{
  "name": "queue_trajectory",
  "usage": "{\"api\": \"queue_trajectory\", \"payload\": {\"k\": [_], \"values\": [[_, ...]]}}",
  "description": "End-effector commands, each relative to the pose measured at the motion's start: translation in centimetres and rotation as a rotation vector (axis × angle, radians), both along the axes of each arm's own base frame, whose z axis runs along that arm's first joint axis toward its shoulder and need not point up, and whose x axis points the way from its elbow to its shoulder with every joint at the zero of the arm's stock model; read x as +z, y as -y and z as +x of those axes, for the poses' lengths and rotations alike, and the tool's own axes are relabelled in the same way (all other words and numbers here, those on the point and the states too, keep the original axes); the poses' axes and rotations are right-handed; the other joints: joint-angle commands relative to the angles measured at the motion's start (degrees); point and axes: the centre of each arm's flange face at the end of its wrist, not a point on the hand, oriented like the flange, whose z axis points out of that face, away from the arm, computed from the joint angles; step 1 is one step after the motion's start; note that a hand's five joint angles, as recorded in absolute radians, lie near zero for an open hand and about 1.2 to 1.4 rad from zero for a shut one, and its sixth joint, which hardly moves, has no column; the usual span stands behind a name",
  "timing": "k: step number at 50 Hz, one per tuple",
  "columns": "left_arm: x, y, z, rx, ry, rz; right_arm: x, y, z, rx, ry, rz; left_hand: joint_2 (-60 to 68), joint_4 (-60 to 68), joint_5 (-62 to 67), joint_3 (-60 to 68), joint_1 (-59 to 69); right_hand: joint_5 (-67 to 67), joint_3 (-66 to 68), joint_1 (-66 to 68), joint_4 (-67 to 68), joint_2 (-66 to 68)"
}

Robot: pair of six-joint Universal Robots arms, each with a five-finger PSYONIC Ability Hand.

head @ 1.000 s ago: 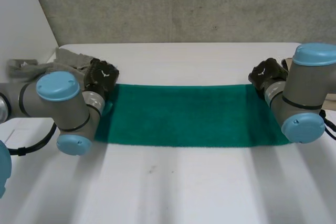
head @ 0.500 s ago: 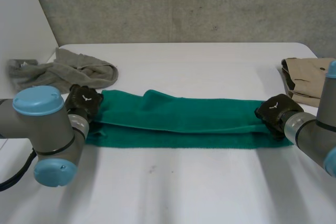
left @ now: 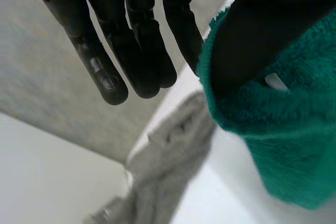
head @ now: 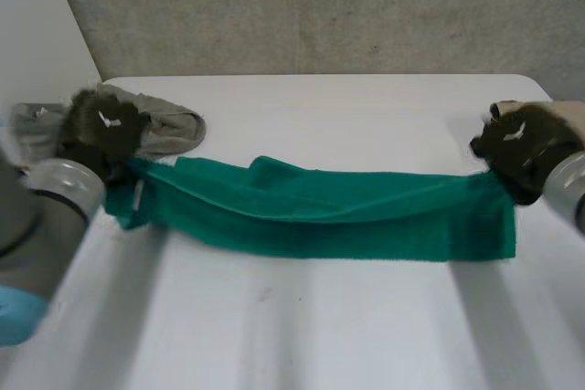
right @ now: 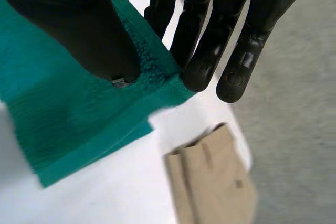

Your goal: Fold the laundry.

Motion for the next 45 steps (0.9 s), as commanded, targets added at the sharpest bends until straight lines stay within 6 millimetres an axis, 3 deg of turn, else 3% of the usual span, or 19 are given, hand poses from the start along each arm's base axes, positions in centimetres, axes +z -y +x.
{"api": "queue_trajectory", "payload": {"k": [1,6,8,9,14,17,24,32,36,45], "values": [[6.5,-4.1,0.2,-0.159,-0.044,-0.103,6.5,-2.4,-0.6,0.007,0.005,-0.058,11.35,11.33,14.27,11.66,13.97,12.7,11.74,23.13,11.81,12.59],[6.3,-3.8,0.4,-0.181,-0.044,-0.092,7.5,-2.4,-0.4,0.026,0.016,-0.077,11.35,11.33,14.27,11.66,13.97,12.7,11.74,23.13,11.81,12.59],[5.6,-3.4,0.4,-0.174,-0.038,-0.068,7.1,-2.2,-0.3,0.037,0.017,-0.058,11.35,11.33,14.27,11.66,13.97,12.7,11.74,23.13,11.81,12.59],[4.2,-2.8,0.2,-0.171,-0.026,-0.019,6.8,-2.1,-0.4,0.035,0.017,-0.047,11.35,11.33,14.27,11.66,13.97,12.7,11.74,23.13,11.81,12.59],[-0.5,-0.7,-0.3,-0.163,0.008,0.136,1.4,1.1,-0.8,0.0,-0.003,0.143,11.35,11.33,14.27,11.66,13.97,12.7,11.74,23.13,11.81,12.59],[-3.1,0.2,-0.6,-0.161,0.023,0.219,-0.5,1.7,-0.6,0.0,-0.003,0.211,11.35,11.33,14.27,11.66,13.97,12.7,11.74,23.13,11.81,12.59],[-6.5,1.7,-0.9,-0.144,0.039,0.303,-4.9,3.1,-0.7,-0.034,0.033,0.346,11.35,11.33,14.27,11.66,13.97,12.7,11.74,23.13,11.81,12.59],[-7.6,1.8,-1.0,-0.139,0.048,0.332,-6.9,3.0,-0.6,-0.007,0.082,0.355,11.35,11.33,14.27,11.66,13.97,12.7,11.74,23.13,11.81,12.59],[-7.6,1.7,-1.0,-0.139,0.048,0.331,-7.7,2.8,-0.7,-0.005,0.084,0.358,11.35,11.33,14.27,11.66,13.97,-5.35,-6.31,5.08,-6.24,-5.46],[-7.1,1.2,-0.9,-0.138,0.048,0.323,-8.0,2.8,-1.0,-0.012,0.07,0.367,11.35,11.33,14.27,11.66,13.97,-18.85,-19.81,-8.42,-19.74,-18.96]]}}
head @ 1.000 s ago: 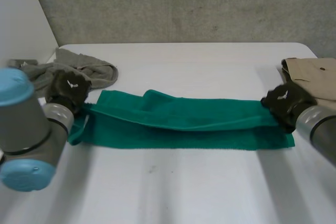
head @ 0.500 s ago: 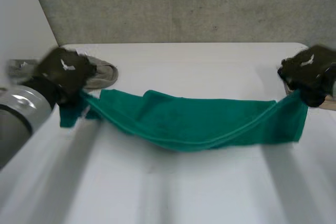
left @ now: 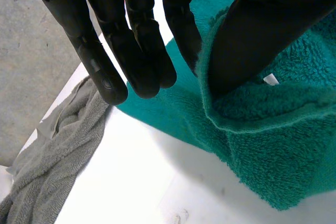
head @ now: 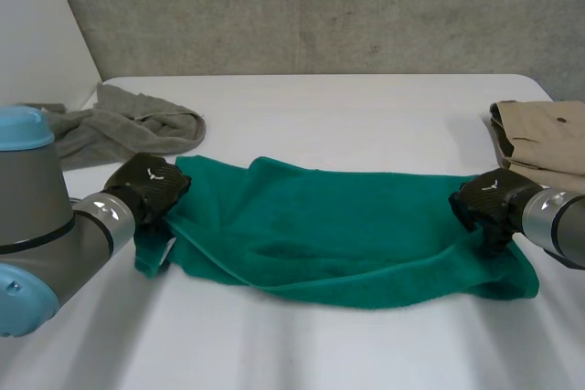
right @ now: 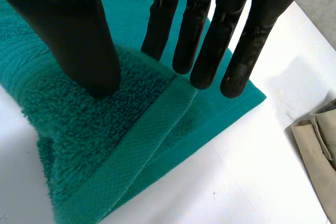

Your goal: Fold the laundry.

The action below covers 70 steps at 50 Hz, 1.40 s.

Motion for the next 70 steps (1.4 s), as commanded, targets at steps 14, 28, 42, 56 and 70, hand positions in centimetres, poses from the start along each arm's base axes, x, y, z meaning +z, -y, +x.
{"api": "queue_trajectory", "payload": {"k": [14,28,42,56,70], "values": [[0.9,-1.4,0.3,-0.006,-0.002,-0.01,0.6,-1.0,-0.2,0.027,-0.069,0.083,11.3,11.13,14.27,11.59,13.97,-18.87,-17.33,-10.94,-17.59,-17.67],[0.9,-1.4,0.3,-0.007,-0.005,-0.013,1.3,-3.3,-0.6,0.025,-0.067,0.152,11.3,11.13,14.27,11.59,13.97,-18.04,-16.5,-10.11,-16.76,-16.84],[0.4,0.0,0.3,0.008,-0.004,-0.013,-2.0,-6.9,-1.1,0.041,-0.066,0.19,11.3,11.13,14.27,11.59,13.97,-10.31,-8.77,-2.38,-9.03,-9.1],[-0.6,2.5,0.4,0.076,0.024,-0.015,-3.5,-9.0,-1.3,0.044,-0.067,0.21,11.3,11.13,14.27,11.59,13.97,-7.1,-5.57,0.82,-5.82,-5.9],[-0.3,2.0,0.7,0.087,0.03,-0.007,0.7,-7.8,-1.6,0.084,-0.136,-0.015,11.3,11.13,14.27,11.59,13.97,28.5,30.03,36.42,29.78,29.7]]}}
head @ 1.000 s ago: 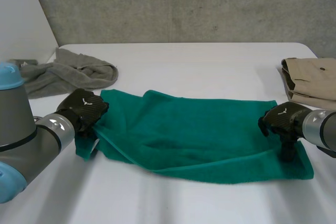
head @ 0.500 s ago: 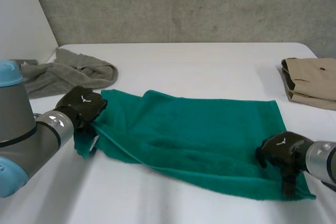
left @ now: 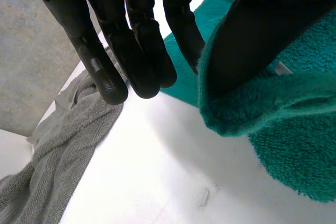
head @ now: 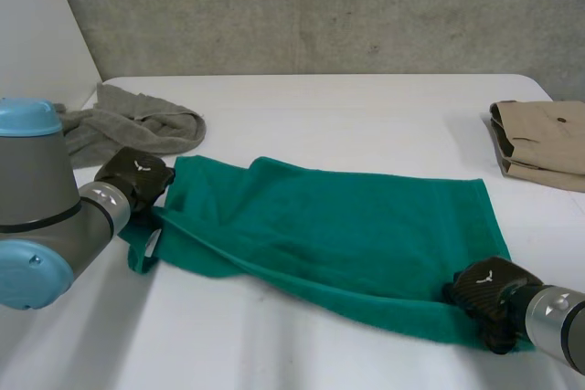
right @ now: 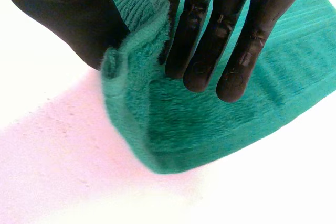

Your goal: Fold the laundry.

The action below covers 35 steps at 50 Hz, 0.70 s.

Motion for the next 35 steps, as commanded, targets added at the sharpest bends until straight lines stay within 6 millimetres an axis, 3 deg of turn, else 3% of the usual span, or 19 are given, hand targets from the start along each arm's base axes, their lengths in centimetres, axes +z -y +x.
{"api": "queue_trajectory", "payload": {"k": [1,4,7,10,14,18,23,25,27,28,35], "values": [[0.9,-1.2,-0.1,-0.017,-0.004,-0.002,5.7,1.6,-0.3,0.048,-0.055,-0.227,11.29,11.11,14.26,11.59,13.97,14.42,13.26,36.71,12.98,14.2],[3.3,-2.4,0.1,-0.028,-0.017,-0.044,9.6,2.2,-0.4,0.04,-0.048,-0.377,11.29,11.11,14.26,11.59,13.97,14.42,13.26,36.71,12.98,14.2],[4.4,-3.3,0.2,-0.043,-0.027,-0.067,11.0,2.5,-0.4,0.031,-0.041,-0.417,11.29,11.11,14.26,11.59,13.97,14.42,13.26,36.71,12.98,14.2],[4.4,-3.7,0.2,-0.055,-0.03,-0.063,10.3,3.0,-0.3,0.042,-0.031,-0.384,11.29,11.11,14.26,11.59,13.97,14.42,13.26,36.71,12.98,14.2],[3.6,-3.3,-0.1,-0.061,-0.022,-0.053,6.9,4.9,0.1,0.051,-0.051,-0.265,11.29,11.11,14.26,11.59,13.97,14.42,13.26,36.71,12.98,14.2],[1.4,-0.8,-1.0,-0.062,-0.015,-0.053,4.7,8.1,1.3,0.045,-0.068,-0.234,11.29,11.11,14.26,11.59,13.97,14.42,13.26,36.71,12.98,14.2],[1.4,3.5,-2.0,-0.032,-0.037,-0.143,4.9,10.8,3.6,-0.01,-0.027,-0.293,11.29,11.11,14.26,11.59,13.97,14.42,13.26,36.71,12.98,14.2],[1.5,3.8,-2.5,-0.035,-0.035,-0.153,5.7,11.1,4.1,-0.055,0.018,-0.306,11.29,11.11,14.26,11.59,13.97,14.42,13.26,36.71,12.98,14.2],[1.7,3.5,-3.1,-0.044,-0.033,-0.157,5.8,11.0,4.2,-0.086,0.054,-0.292,11.29,11.11,14.26,11.59,13.97,-17.83,-18.99,4.46,-19.27,-18.05],[1.6,3.3,-3.4,-0.052,-0.032,-0.154,5.7,11.0,4.1,-0.098,0.067,-0.285,11.29,11.11,14.26,11.59,13.97,-24.98,-26.14,-2.69,-26.42,-25.2],[1.9,2.3,-4.3,-0.079,-0.042,-0.159,9.7,8.1,3.7,-0.13,0.227,-0.315,11.29,11.11,14.26,11.59,13.97,-39.35,-40.51,-17.05,-40.78,-39.57]]}}
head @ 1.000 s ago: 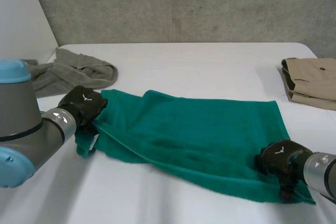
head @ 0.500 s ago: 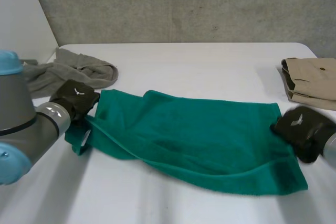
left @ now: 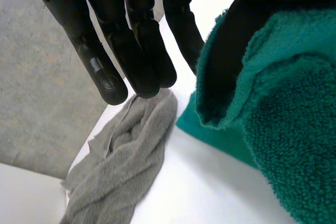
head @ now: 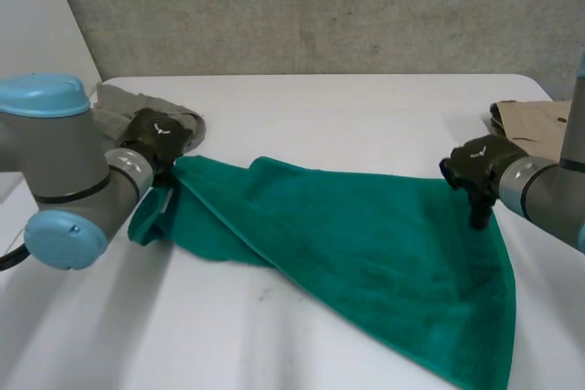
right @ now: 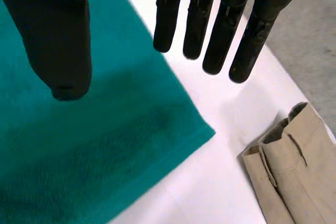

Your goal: Fold the laundry.

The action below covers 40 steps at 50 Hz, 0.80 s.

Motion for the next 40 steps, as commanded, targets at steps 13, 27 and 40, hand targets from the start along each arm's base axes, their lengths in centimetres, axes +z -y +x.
{"api": "queue_trajectory", "payload": {"k": [13,27,40], "values": [[-0.4,-1.0,-1.6,-0.039,-0.005,0.009,0.6,-10.3,-0.4,-0.027,0.332,0.127,11.21,11.08,14.27,11.47,13.97,-8.46,-7.7,-3.03,-8.07,-7.91],[0.3,-0.7,-2.3,-0.05,-0.023,-0.042,-4.9,-15.8,0.7,0.197,0.268,0.205,11.21,11.08,14.27,11.47,13.97,-7.78,-7.03,-2.36,-7.4,-7.24],[0.0,-0.8,-2.3,-0.038,-0.04,-0.028,-7.5,-16.4,1.5,0.261,0.298,0.127,11.21,11.08,14.27,11.47,13.97,-7.95,-7.2,-2.53,-7.57,-7.41]]}}
